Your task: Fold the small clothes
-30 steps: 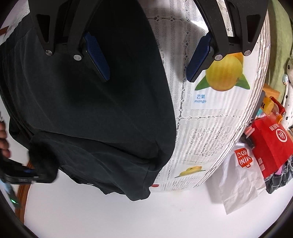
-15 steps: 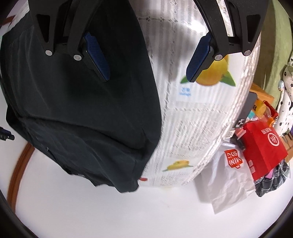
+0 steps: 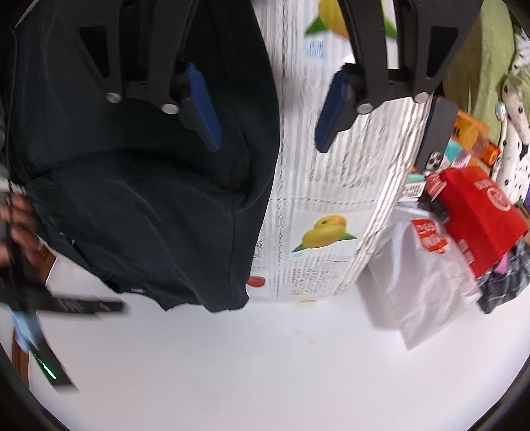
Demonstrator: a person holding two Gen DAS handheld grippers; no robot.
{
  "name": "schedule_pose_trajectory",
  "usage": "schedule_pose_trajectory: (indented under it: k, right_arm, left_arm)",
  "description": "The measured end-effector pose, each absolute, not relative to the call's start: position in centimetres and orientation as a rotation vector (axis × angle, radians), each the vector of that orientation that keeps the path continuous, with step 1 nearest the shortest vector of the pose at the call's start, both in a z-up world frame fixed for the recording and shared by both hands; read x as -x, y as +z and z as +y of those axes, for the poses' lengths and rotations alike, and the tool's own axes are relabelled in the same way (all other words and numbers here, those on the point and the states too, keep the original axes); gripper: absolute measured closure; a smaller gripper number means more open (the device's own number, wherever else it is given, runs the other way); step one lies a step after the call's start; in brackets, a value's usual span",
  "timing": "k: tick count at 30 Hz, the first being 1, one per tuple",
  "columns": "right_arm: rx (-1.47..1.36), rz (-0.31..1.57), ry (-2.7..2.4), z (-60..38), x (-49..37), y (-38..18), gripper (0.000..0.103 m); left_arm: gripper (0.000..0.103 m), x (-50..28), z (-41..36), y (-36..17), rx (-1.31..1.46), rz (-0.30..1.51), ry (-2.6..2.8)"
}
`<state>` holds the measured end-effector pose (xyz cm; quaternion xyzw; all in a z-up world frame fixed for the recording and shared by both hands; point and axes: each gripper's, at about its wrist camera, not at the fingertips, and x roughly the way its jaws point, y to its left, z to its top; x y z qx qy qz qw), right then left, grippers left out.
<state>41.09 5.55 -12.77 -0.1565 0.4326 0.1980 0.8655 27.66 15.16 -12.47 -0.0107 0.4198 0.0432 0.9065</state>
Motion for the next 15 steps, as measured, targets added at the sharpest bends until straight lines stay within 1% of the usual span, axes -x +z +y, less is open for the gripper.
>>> schedule_pose_trajectory:
  k: [6,10,11,12,13,14,15]
  right_arm:
    - [0.35,0.967,0.523,13.7,-48.1,-18.0,0.054]
    - [0.326,1.042,0.538,15.9,-51.6,-22.0,0.054]
    - [0.305,1.071,0.549,16.0,-52.2,-22.9,0.056]
    - [0.276,1.106,0.576,16.1,-52.7,-23.7,0.073]
    - [0.24,1.142,0.627,16.2,-53.1,-24.3,0.101]
    - [0.202,1.143,0.674,16.1,-53.1,-24.3,0.099]
    - [0.173,1.098,0.697,16.0,-52.8,-23.7,0.1]
  left_arm:
    - [0.053,-31.7,14.4,-14.6,-0.074,0.879,0.083]
    - [0.053,-34.0,13.8,-15.8,-0.111,0.89,0.065]
    - [0.06,-34.2,13.7,-15.8,-0.112,0.871,0.056]
    - [0.083,-34.2,13.6,-15.7,-0.106,0.854,0.042]
    - [0.09,-34.2,13.8,-15.6,-0.074,0.846,-0.005]
    - [0.094,-34.1,14.1,-15.5,-0.024,0.84,-0.045]
    - [0.095,-33.9,14.4,-15.2,0.002,0.82,-0.045]
